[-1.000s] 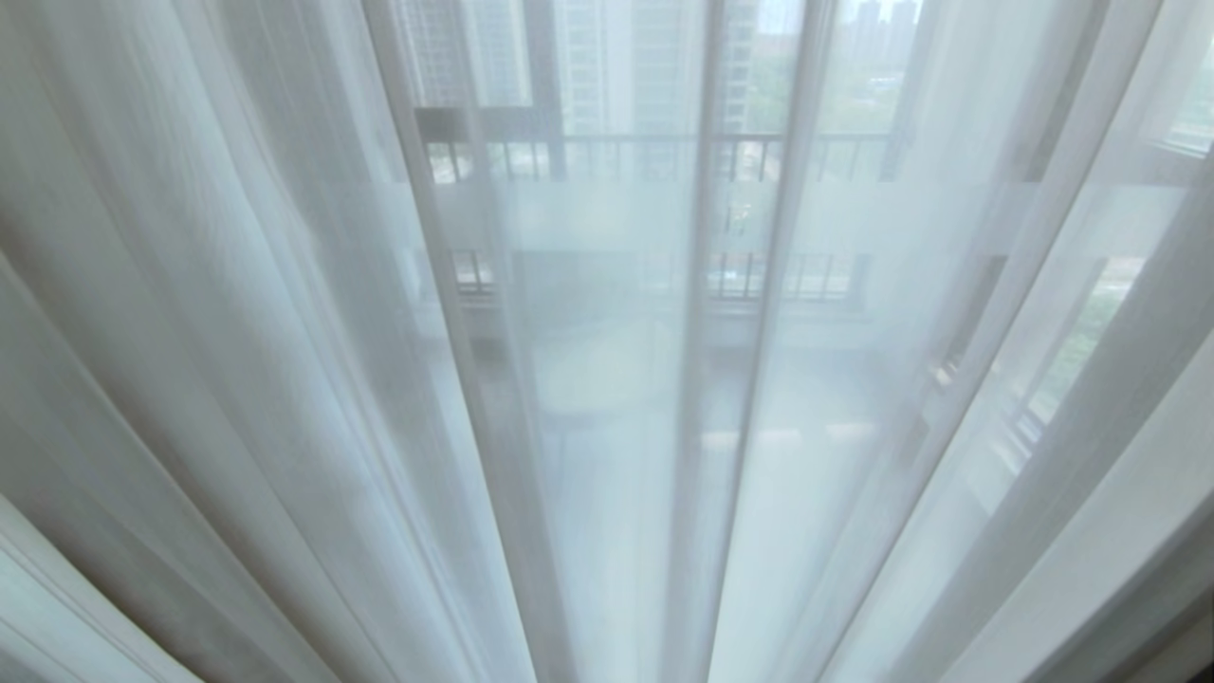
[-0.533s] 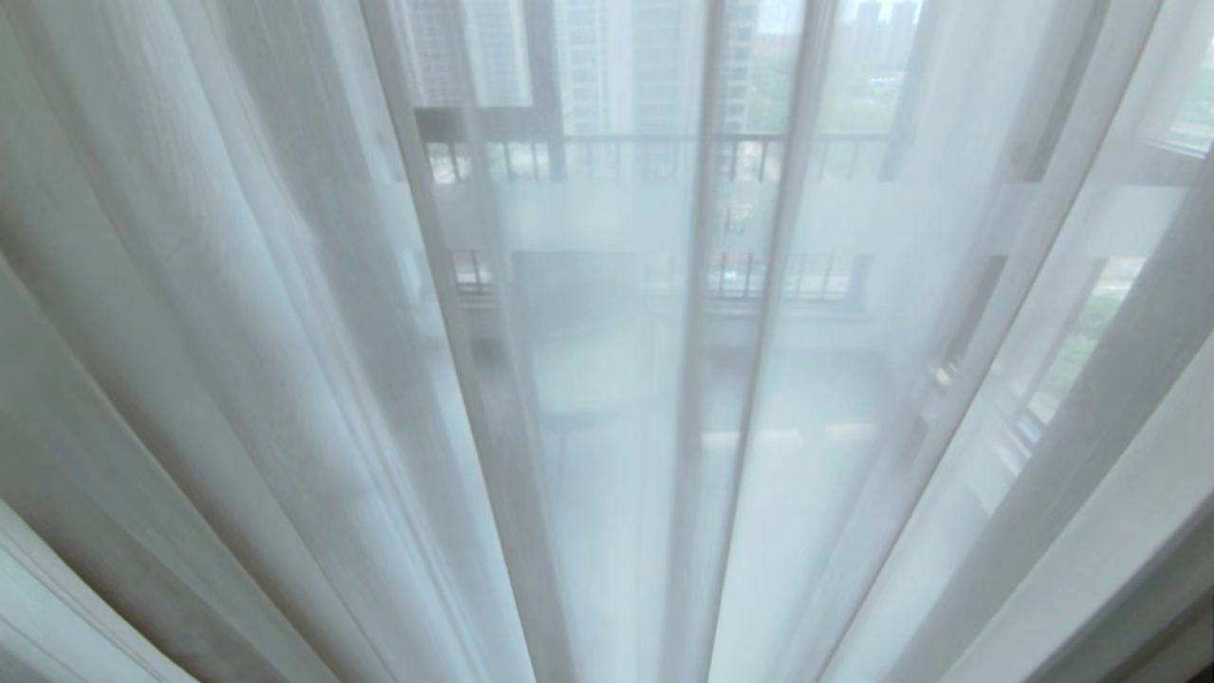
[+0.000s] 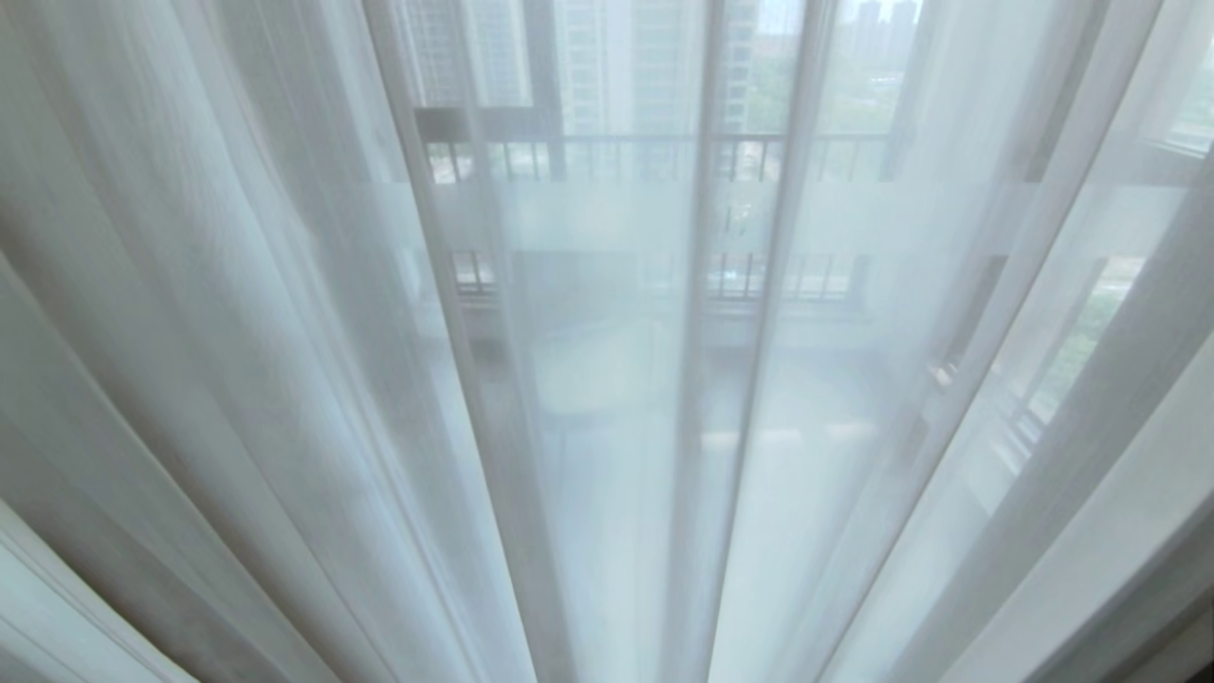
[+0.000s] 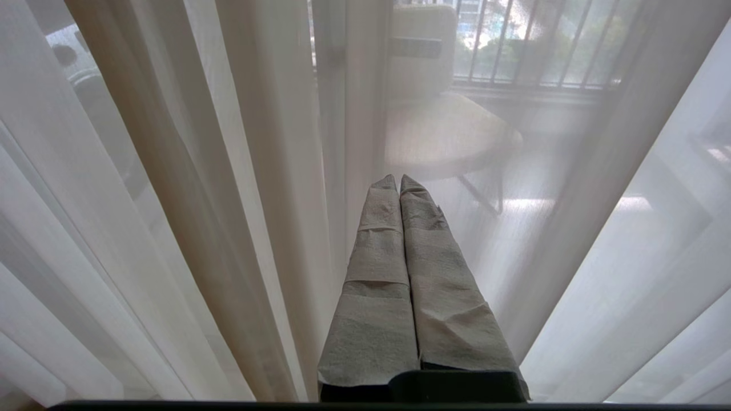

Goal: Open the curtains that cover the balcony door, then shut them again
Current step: Close the outer curtains on both sides

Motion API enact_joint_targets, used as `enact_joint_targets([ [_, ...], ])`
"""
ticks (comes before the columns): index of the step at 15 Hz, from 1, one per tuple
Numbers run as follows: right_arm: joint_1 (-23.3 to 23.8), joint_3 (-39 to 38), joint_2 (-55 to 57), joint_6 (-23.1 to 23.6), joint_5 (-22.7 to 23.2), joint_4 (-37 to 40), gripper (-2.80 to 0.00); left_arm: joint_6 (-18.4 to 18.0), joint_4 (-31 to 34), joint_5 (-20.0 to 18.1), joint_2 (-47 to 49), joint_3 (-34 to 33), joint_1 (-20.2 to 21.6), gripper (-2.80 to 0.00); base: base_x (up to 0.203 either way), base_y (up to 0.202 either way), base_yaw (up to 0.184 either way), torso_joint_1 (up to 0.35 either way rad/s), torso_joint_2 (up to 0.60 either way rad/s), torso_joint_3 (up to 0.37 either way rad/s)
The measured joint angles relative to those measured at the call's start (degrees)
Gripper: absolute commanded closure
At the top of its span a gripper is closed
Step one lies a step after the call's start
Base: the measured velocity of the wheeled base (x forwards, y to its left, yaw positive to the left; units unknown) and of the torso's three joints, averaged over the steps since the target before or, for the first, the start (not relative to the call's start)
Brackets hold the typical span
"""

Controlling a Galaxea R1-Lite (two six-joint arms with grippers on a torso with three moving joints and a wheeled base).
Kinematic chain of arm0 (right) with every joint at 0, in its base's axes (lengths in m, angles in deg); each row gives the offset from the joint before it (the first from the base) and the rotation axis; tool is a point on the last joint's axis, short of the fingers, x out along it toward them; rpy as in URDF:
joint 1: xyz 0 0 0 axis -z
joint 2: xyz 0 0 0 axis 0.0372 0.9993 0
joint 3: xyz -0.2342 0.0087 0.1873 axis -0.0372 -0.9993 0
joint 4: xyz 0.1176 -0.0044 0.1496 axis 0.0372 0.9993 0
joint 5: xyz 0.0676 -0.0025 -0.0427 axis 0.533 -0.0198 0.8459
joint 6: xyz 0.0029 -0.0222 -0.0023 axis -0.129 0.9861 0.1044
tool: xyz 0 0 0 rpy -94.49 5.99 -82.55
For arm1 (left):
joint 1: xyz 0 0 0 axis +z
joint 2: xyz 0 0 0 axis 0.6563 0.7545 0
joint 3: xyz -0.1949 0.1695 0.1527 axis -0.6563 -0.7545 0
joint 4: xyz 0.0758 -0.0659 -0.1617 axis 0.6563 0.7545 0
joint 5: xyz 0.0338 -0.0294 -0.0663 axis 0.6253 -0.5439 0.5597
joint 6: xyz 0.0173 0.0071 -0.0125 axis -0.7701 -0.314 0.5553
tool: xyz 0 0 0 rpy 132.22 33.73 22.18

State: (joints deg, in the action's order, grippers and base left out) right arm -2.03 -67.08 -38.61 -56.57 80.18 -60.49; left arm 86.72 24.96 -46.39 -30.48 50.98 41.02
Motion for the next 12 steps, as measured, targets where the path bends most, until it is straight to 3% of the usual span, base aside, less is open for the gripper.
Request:
enact_joint_targets([
  [12, 0.0, 0.0, 0.0, 0.0, 0.0, 0.0, 0.0, 0.0, 0.0, 0.0, 0.0, 0.0, 0.0, 0.0, 0.0, 0.0, 0.0, 0.0, 0.0, 0.0],
])
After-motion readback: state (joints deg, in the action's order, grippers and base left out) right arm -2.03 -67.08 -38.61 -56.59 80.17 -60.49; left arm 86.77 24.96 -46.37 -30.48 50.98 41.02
